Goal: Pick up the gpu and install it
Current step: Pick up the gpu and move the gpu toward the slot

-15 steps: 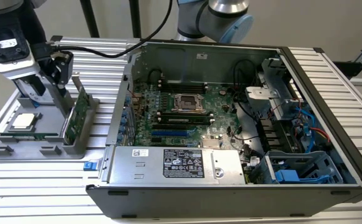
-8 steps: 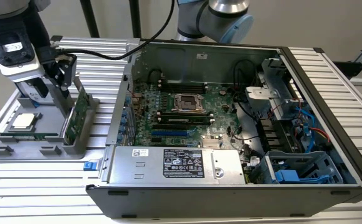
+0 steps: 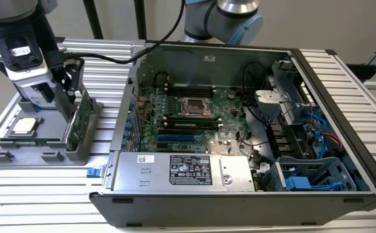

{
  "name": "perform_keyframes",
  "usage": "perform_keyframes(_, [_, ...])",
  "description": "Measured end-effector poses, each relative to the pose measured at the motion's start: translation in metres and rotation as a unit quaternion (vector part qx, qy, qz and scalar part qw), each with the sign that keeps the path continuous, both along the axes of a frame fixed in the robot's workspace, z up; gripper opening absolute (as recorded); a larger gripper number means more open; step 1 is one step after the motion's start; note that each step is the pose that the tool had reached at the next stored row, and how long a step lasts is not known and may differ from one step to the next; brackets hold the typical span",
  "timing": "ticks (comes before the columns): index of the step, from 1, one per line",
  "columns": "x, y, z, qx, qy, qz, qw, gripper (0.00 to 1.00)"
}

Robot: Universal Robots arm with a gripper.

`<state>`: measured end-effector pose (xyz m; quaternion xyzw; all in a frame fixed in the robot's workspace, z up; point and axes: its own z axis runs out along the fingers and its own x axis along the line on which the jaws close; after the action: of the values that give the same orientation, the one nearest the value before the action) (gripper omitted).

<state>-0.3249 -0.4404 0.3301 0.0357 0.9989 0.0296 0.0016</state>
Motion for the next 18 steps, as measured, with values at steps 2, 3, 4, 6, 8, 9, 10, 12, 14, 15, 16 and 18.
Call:
perform_keyframes(2, [0.0020,0.0000,-0.0006,0.0000,0.0000,0.000,1.0000,1.00])
perform_keyframes(3, [0.0030,0.0000,-0.0009,0.0000,0.0000,0.000,1.0000,1.00])
perform_keyframes(4, [0.0041,0.0000,-0.0013,0.0000,0.0000,0.000,1.0000,1.00])
perform_keyframes(6, [0.0071,0.0000,-0.0023,0.0000,0.0000,0.000,1.0000,1.00])
perform_keyframes(8, [0.0087,-0.0001,-0.0031,0.0000,0.0000,0.000,1.0000,1.00])
perform_keyframes(9, [0.0093,-0.0001,-0.0037,0.0001,0.0000,0.000,1.0000,1.00])
perform_keyframes(10, [0.0099,-0.0001,-0.0042,0.0000,0.0000,0.000,1.0000,1.00])
perform_keyframes(12, [0.0108,-0.0001,-0.0053,0.0000,0.0001,0.000,1.0000,1.00])
perform_keyframes(14, [0.0114,0.0000,-0.0064,-0.0001,0.0002,0.000,1.0000,1.00])
perform_keyframes(15, [0.0115,0.0000,-0.0071,0.0000,0.0002,0.000,1.0000,1.00])
perform_keyframes(16, [0.0115,-0.0001,-0.0078,0.0000,0.0001,0.000,1.0000,1.00])
perform_keyframes(18, [0.0115,-0.0001,-0.0087,-0.0001,0.0002,0.000,1.0000,1.00])
